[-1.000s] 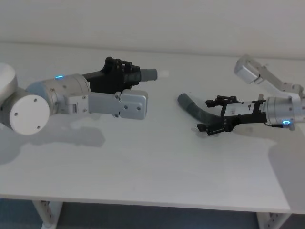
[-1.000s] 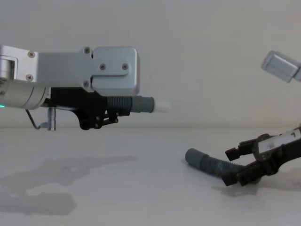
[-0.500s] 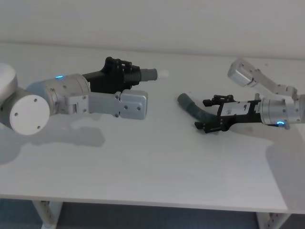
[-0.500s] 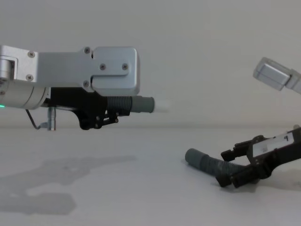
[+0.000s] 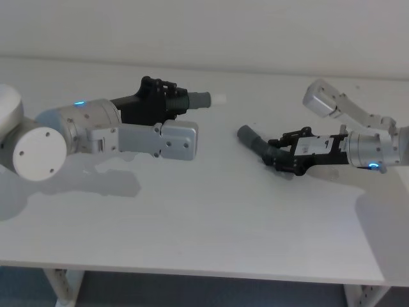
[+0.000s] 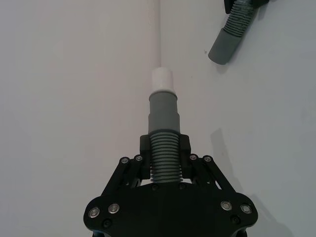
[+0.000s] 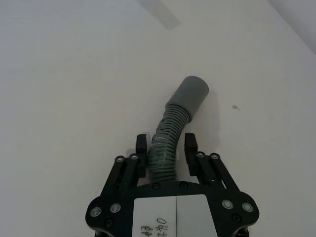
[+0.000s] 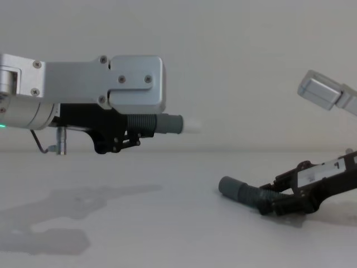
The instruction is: Use both hands to pick up one end of the pipe from the table, align the ends, and insert them.
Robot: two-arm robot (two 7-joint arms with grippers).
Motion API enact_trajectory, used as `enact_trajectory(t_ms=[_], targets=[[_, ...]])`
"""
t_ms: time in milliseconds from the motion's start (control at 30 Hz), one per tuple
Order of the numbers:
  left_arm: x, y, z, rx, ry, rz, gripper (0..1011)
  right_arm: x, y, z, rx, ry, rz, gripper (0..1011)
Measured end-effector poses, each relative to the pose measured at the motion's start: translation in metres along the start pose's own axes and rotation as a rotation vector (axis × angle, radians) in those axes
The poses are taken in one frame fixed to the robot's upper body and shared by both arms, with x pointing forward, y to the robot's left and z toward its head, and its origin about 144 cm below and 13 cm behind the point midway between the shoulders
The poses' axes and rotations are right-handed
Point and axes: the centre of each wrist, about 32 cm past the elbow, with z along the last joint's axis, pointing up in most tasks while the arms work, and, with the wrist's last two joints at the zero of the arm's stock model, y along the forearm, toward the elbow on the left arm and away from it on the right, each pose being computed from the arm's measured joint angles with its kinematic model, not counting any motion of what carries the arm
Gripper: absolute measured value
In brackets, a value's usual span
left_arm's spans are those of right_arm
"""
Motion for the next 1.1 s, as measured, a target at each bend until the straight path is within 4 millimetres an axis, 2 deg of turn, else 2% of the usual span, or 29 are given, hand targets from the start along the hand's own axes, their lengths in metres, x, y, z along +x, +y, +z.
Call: enact_trajectory(t_ms=[167,767,1100], targets=[[0.0,0.0,0.0,0.0,0.0,0.0,320,-0.0001,0.0003,-0.0003,-0.001,-0.002,-0.003,296],[0.0,0.0,0.0,0.0,0.0,0.0,320,0.0,0.0007,-0.0003,-0.001,-0.006,-0.006,291],[0.0,0.0,0.0,0.0,0.0,0.0,320,-0.0019,-0.0058,0.0005,-0.002,-0.052,-0.046,290]])
